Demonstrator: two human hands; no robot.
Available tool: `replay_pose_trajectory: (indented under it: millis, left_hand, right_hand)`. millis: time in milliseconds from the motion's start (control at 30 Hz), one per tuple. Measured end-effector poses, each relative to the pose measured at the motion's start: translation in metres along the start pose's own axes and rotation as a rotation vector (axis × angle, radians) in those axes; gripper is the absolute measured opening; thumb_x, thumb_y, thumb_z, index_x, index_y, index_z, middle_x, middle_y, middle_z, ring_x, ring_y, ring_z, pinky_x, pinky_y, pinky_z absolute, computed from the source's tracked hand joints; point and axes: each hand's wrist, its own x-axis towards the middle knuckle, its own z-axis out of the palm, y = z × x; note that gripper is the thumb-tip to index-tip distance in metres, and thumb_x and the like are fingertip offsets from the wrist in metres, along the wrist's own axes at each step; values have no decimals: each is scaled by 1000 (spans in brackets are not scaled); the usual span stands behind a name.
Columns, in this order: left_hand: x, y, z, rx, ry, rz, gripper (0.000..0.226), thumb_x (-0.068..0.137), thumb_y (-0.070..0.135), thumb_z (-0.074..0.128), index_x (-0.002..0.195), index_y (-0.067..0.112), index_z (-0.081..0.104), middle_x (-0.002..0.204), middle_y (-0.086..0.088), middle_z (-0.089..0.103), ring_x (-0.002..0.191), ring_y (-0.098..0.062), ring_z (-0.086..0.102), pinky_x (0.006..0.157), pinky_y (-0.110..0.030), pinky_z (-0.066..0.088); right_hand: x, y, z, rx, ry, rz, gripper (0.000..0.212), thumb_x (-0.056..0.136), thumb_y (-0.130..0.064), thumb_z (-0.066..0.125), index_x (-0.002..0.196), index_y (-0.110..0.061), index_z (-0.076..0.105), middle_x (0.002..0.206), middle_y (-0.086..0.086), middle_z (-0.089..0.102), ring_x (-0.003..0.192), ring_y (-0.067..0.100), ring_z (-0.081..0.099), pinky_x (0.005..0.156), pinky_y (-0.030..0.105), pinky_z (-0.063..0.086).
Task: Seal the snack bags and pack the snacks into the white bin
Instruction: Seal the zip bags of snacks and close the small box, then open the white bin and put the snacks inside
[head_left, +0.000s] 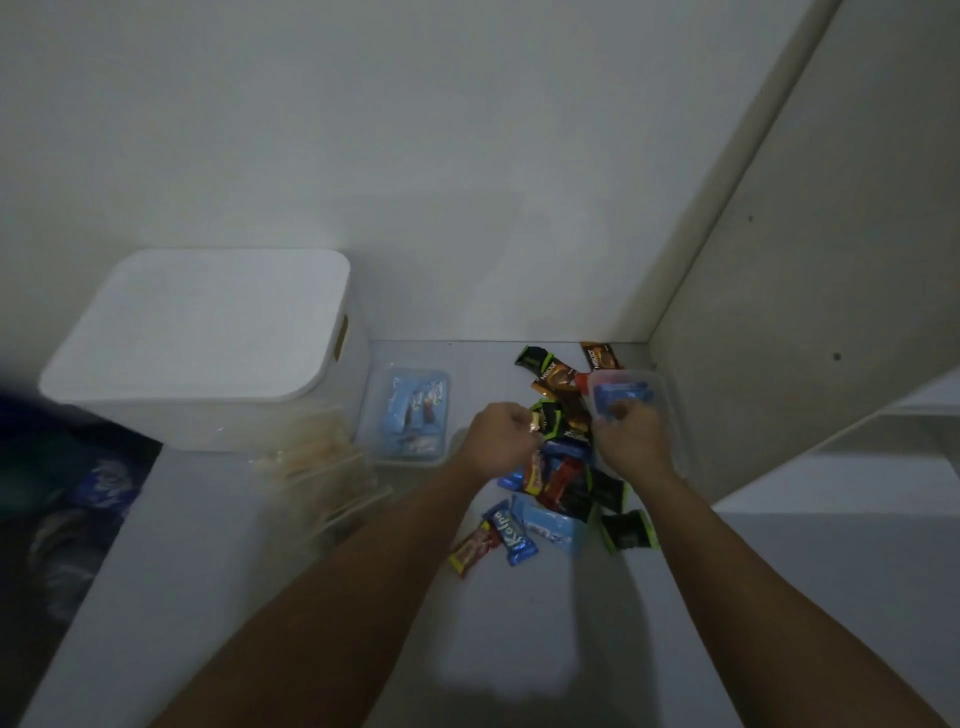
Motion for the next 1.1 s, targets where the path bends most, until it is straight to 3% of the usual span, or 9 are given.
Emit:
replay_pose_trajectory:
  millis: [167,367,633,733,867,1000,1100]
  left_hand:
    - [-16,-14,-63,32,102,34,31,81,15,70,109,5,67,105,-12,70,98,-25,65,87,-31,52]
    - [-43,-19,-158,95,268,129,25,80,15,70,104,6,71,100,-8,72,89,-18,65,81,-24,48]
    - [-56,-60,-298,127,426,88,23,80,16,71,102,7,72,102,-7,71,98,-22,66,88,-32,51]
    - [-48,-82,-341,181,441,48,28,80,16,71,106,5,71,110,-12,70,103,-26,64,93,-39,52]
    - [-33,-113,-386,275,509,-17,36,81,16,70,114,4,66,122,-13,64,113,-28,59,95,-31,43]
    - [-16,-145,-421,303,542,-109,47,82,17,68,126,4,57,137,-14,52,124,-30,50,103,-34,38]
    - [-2,-159,-439,314,516,-140,52,83,18,67,131,5,53,139,-14,51,126,-31,49,104,-34,36]
  right_hand:
    - [-26,-59,32,21,-177,-195,36,82,-18,70,116,-6,63,111,10,66,107,25,61,90,29,45]
    - [-56,-135,68,31,-223,-359,29,82,-20,71,108,-8,66,102,7,69,98,21,64,90,31,50]
    - [-83,-227,113,-20,-245,-499,37,83,-19,69,117,-5,64,115,11,66,108,25,61,96,31,48]
    - [-82,-249,130,-68,-224,-493,33,81,-18,69,111,-4,66,115,11,67,107,26,61,93,33,49]
    - [-74,-271,148,-128,-152,-420,32,80,-13,65,106,4,67,111,18,68,102,29,63,90,36,52]
    - [-61,-285,160,-201,-136,-373,39,84,-16,63,119,0,58,122,15,62,111,30,58,84,28,45]
    - [-48,-296,167,-247,-121,-366,47,85,-20,61,128,-4,50,132,14,55,120,31,53,91,30,43]
